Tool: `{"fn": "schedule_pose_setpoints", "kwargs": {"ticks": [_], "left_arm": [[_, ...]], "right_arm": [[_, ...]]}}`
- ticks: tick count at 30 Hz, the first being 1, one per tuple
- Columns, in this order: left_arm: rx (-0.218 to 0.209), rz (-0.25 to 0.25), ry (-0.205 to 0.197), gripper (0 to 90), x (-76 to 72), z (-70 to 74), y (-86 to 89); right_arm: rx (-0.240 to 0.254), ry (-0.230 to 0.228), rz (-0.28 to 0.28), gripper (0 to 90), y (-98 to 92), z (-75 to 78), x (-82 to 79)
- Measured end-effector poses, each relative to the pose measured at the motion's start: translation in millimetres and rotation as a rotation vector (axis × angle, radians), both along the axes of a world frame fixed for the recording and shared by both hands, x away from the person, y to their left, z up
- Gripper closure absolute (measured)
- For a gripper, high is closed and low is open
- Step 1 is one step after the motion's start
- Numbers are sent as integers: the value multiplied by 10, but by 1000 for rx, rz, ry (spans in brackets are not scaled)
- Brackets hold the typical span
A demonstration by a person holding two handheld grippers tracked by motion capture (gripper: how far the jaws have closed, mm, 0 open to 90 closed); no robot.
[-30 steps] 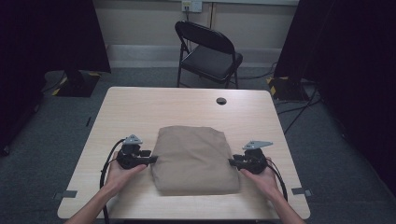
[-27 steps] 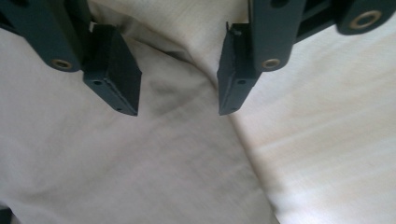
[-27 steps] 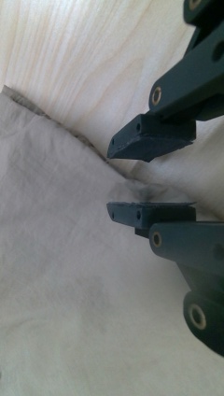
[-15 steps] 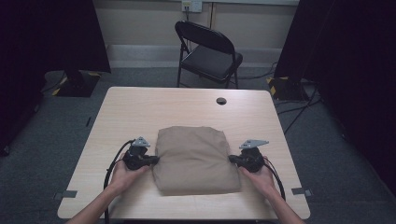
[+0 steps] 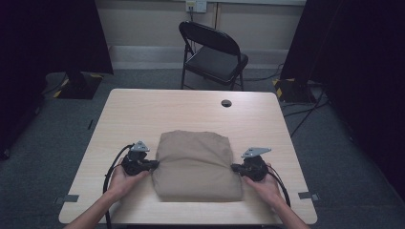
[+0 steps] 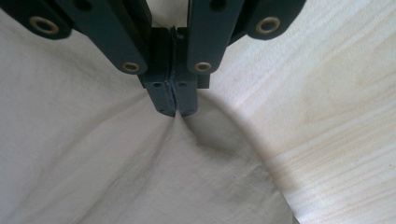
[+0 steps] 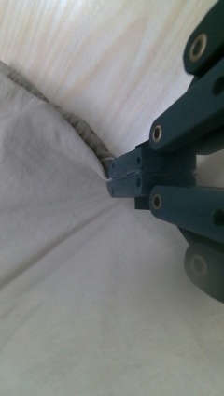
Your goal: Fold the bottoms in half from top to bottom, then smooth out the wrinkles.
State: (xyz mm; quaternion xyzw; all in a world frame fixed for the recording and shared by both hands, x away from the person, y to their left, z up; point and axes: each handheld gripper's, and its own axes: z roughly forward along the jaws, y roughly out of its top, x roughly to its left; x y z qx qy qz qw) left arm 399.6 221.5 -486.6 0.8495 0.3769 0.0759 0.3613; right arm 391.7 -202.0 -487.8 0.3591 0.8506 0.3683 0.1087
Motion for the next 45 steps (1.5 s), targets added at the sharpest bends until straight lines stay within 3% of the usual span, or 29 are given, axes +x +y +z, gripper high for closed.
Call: {"fn": "schedule_pose_setpoints", "kwargs": {"ticks": [4, 8, 9, 10, 14, 18, 21, 22, 24, 25, 26, 30, 34, 38, 40, 45], "left_arm": [[13, -12, -16, 889, -28, 1, -2], [25, -12, -5, 889, -20, 15, -16], [20, -10, -2, 888, -16, 15, -14], [19, -8, -2, 884, -18, 13, -13], [-11, -22, 9, 865, -36, 13, 14], [-44, -18, -5, 827, -60, 66, 43], [-72, -7, -30, 791, -77, 133, 40], [-107, -14, -53, 790, -107, 193, 34], [-109, -21, -81, 791, -118, 230, -11], [-109, -21, -81, 803, -118, 230, -11], [-115, -54, -67, 810, -101, 214, -102], [-81, -95, -52, 812, -44, 136, -301], [-40, -118, -28, 780, -16, 53, -428], [-40, -109, -28, 785, 19, 11, -397], [-12, -77, -46, 766, 42, 3, -359], [-10, -31, -38, 752, 94, -4, -218]], "right_arm": [[-31, -12, 5, 900, 24, 21, -23], [-46, -16, 0, 896, 48, 24, -31], [-48, -14, 0, 876, 44, 27, -32], [-47, -27, -18, 773, 21, 54, -40], [42, -49, -23, 712, -83, 202, -102], [96, -63, 58, 650, -193, 306, -402], [90, -57, 85, 608, -180, 310, -472], [91, -56, 121, 595, -166, 307, -523], [88, -68, 158, 605, -158, 301, -580], [90, -62, 174, 605, -155, 292, -595], [82, -49, 200, 602, -145, 268, -615], [57, -27, 231, 571, -103, 185, -639], [10, -18, 238, 593, 2, 87, -549], [-17, -11, 246, 593, 53, 26, -509], [-3, -17, 246, 578, 89, -2, -465], [11, -23, 238, 575, 215, -18, -372]]}}
